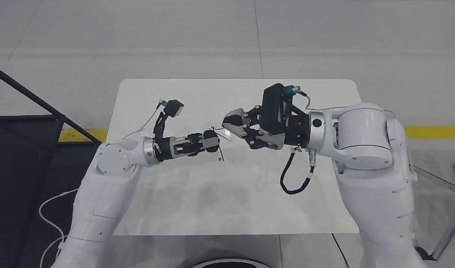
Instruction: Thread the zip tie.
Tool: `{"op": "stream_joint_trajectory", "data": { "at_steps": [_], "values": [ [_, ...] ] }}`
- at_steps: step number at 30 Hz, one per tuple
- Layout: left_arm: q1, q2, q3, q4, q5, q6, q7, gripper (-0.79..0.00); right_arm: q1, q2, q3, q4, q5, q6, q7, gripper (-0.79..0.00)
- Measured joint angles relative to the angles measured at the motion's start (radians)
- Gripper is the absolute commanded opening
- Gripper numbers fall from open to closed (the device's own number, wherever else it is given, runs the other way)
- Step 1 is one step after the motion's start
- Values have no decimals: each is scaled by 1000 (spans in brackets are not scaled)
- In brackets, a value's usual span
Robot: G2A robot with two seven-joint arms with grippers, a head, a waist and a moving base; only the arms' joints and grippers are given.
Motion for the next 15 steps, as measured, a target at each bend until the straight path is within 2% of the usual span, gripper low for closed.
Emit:
{"op": "stream_joint_trajectory", "data": {
  "at_steps": [6, 15],
  "values": [
    [13, 4, 15, -30, 14, 25, 38, -785, -7, 7, -7, 8, -23, 23, -29, -785],
    [12, 15, 22, -49, 59, 20, 66, -785, 76, 34, -59, 79, 55, 41, 41, -785]
  ]
}}
